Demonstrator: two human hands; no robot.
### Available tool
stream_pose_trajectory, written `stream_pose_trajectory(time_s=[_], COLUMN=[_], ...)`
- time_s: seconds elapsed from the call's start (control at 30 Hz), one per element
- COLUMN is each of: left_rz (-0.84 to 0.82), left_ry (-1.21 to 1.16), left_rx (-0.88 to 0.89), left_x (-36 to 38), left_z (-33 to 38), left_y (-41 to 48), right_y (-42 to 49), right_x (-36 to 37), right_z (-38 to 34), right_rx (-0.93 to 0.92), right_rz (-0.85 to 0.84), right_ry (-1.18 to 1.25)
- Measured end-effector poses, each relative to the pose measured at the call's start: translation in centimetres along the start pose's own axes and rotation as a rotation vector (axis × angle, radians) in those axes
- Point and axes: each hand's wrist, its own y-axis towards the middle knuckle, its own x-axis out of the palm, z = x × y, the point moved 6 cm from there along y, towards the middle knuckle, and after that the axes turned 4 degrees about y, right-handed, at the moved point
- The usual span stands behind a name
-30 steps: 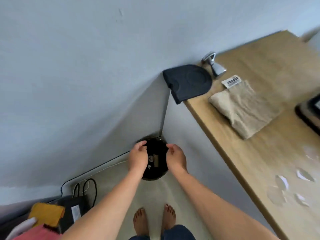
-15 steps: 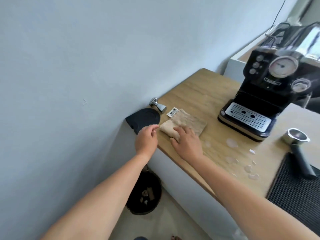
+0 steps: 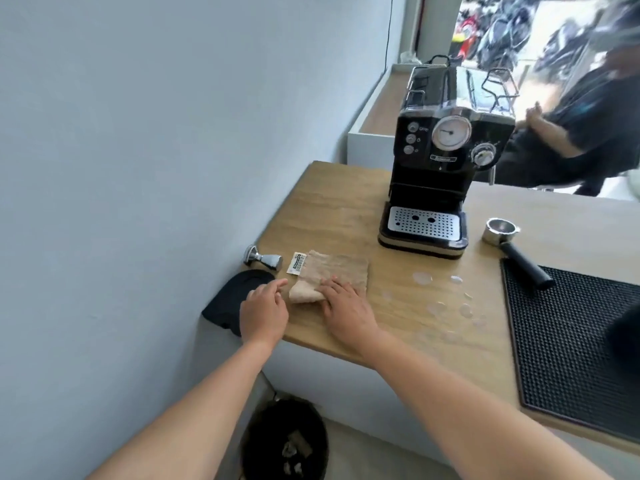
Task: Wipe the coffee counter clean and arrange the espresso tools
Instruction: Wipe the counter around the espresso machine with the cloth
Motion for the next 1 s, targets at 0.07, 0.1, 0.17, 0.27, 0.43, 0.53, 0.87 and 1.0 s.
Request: stream_pose_trajectory(time_s=[0.07,0.1,0.17,0.27,0.43,0.53,0.87,1.0], left_rz=[-0.011,-0.012,-0.026,-0.057,-0.158,-0.230,-0.244,-0.251], left_ry=[-0.039,-0.055,-0.088,-0.177,-0.245,-0.255,-0.003,0.078], left_rx=[0.048,0.068,0.117,0.141,0.176,0.219,0.296,0.295], left_x=[0.1,0.2,0.5,1.1,2.4,3.6,5.7,6.6], left_z=[-0.2,0.0,0.5,1.6,3.8,5.6,8.8,9.6], left_y=[0.4,0.7,0.9,1.2,1.9,1.9,1.7,1.6], right_y=[-0.7,-1.1,-2.6,-4.9,-7.8,-9.6,-12.9,-14.0], right_x=[-0.7,-1.1,-2.0,-3.4,-6.2,-8.0,-13.3,-15.4], right_z=[0.0,0.1,0.4,0.4,0.9,2.6,7.0,9.1], right_rx=[0.069,0.108,0.196,0.307,0.447,0.573,0.723,0.748], right_rz=[0.016,0.027,0.057,0.133,0.299,0.408,0.552,0.620], right_ry=[0.071,0.102,0.152,0.255,0.495,0.593,0.795,0.925])
